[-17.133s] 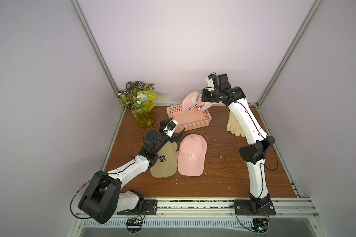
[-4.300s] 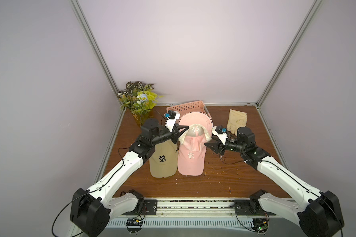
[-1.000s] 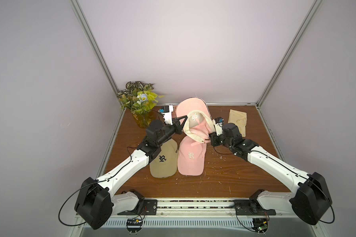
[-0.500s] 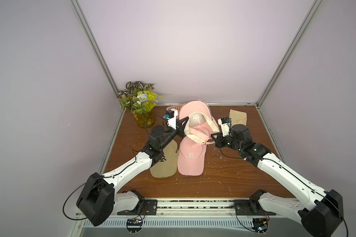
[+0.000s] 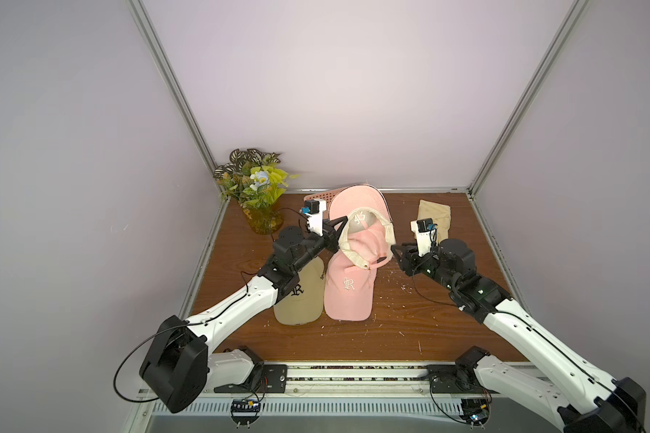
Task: Turn the baseball cap inside out
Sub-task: Turn over the baseball cap.
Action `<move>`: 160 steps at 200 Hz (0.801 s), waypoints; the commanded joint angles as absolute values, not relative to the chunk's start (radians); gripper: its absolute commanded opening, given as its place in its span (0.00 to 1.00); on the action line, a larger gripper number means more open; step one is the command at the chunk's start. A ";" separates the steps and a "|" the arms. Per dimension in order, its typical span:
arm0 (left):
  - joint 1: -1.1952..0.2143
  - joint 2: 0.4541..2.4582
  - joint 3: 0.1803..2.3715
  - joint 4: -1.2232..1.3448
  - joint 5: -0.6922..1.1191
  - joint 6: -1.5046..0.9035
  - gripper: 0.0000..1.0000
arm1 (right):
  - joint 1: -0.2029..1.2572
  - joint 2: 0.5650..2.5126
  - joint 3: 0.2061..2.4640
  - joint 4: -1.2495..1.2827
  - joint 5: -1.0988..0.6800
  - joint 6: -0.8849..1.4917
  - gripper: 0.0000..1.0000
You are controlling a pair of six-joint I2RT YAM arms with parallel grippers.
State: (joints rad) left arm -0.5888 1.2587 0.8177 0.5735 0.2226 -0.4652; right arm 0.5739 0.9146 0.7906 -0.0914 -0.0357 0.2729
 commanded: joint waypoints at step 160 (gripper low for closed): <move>-0.610 1.349 1.087 0.360 0.489 -0.750 0.00 | 0.765 1.122 0.942 0.224 0.255 0.034 0.30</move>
State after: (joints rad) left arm -0.5957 1.3613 1.0691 0.3267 0.4252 -0.7094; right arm 0.7582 1.0847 0.8974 0.1535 0.1272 0.0605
